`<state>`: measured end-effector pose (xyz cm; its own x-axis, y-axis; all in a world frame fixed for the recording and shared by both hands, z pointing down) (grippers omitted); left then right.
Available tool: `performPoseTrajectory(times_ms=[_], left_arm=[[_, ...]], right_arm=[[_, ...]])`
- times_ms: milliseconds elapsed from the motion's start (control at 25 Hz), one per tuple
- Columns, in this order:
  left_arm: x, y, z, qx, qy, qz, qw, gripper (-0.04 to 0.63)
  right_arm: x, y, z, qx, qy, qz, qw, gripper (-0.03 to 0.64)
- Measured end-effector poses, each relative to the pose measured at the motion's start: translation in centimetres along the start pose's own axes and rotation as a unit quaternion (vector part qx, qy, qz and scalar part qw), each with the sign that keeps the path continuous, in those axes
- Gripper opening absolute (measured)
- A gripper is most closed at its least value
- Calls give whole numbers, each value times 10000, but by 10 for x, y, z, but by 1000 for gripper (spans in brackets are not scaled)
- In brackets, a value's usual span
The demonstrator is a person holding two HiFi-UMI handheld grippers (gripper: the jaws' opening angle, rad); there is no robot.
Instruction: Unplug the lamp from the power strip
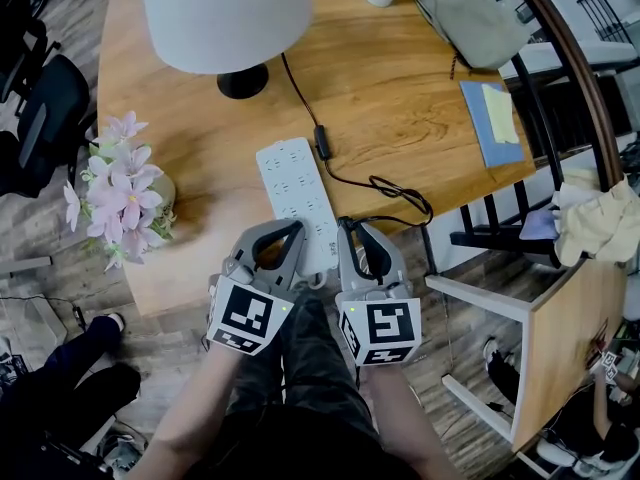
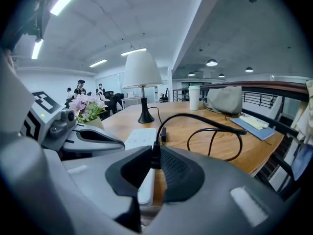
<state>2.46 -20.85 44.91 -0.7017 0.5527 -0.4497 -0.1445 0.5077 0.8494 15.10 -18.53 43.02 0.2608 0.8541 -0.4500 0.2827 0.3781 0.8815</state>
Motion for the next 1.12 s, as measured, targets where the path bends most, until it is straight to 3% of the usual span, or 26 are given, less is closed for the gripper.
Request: performPoseTrajectory(times_ms=[560,1120], left_arm=[[23,-1,6,222,-316,344,9987,-3],[41,2,4,271,-489,416,9976,-3]], right_arm=[[-16,13,16,-196,-68,-721,9972,69],[-18,28,6,-483,-115,-980,9939,71]])
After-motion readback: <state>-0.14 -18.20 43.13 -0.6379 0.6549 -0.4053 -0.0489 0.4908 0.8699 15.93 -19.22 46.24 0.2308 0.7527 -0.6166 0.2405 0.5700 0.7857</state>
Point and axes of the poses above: the fingertips, and each gripper's own axes: x backward along the fingers, z to its right, y out of its underside, the point moved 6 cm from there along x, backward along the fingers, and after that the axes turned 14 degrees about x, right-handed, at the moved point
